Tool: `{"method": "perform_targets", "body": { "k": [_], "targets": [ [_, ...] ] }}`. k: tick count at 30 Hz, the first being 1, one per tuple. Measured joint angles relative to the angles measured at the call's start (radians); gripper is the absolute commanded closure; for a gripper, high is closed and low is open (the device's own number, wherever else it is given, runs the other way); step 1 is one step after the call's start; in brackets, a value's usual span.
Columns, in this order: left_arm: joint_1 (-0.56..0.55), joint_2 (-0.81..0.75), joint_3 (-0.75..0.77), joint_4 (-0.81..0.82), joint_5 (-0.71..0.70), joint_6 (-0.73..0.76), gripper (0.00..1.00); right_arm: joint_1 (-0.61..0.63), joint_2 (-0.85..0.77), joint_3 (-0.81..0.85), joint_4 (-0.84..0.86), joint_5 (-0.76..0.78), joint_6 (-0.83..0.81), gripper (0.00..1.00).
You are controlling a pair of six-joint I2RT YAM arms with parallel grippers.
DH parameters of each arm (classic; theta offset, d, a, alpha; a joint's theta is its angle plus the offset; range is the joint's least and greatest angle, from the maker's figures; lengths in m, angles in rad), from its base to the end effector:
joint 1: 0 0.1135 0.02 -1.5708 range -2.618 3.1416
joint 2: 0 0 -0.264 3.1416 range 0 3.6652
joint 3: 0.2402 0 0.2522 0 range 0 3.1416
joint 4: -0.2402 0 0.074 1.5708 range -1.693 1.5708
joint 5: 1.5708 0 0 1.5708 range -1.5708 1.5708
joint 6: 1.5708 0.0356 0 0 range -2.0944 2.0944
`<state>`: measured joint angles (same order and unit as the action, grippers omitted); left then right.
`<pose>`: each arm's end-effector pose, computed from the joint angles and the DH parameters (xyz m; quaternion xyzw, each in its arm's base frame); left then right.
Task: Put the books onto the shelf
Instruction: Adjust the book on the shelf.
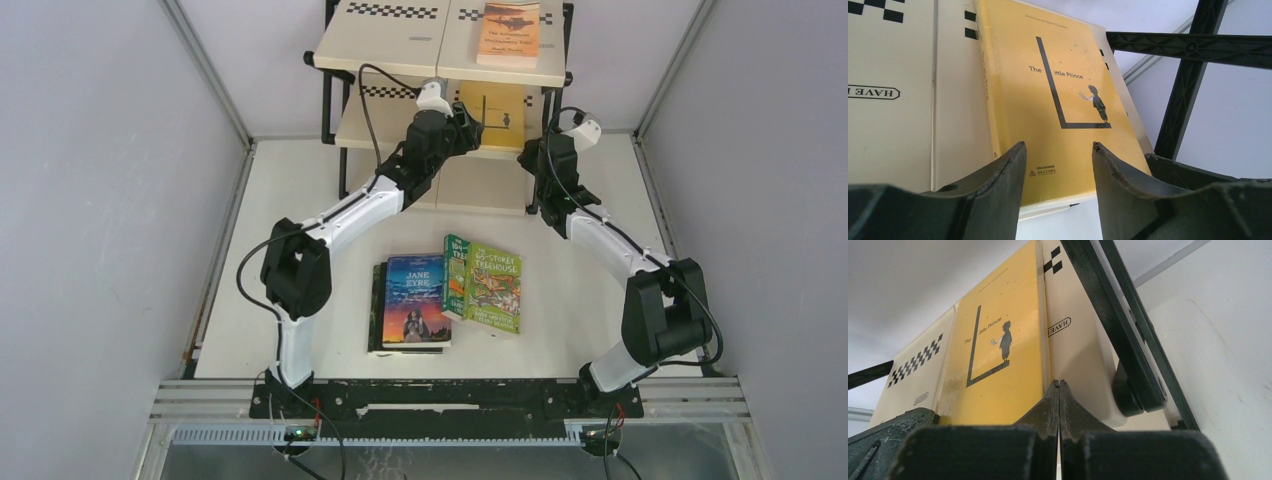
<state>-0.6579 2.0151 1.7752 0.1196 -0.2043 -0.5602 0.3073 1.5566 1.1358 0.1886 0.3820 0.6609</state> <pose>0.3951 -0.2962 0.3389 -0.0312 0.7468 -0.3149 0.5849 0.3553 0.0988 0.3075 0.2514 0.7373 0.1517 0.6085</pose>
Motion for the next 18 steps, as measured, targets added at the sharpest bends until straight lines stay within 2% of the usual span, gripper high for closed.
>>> {"method": "perform_targets", "body": {
  "k": [18],
  "targets": [
    [0.013, -0.05, -0.065, 0.027, -0.144, -0.017, 0.42, -0.01, -0.012, -0.011, 0.0, -0.012, 0.001, 1.0]
  ]
}}
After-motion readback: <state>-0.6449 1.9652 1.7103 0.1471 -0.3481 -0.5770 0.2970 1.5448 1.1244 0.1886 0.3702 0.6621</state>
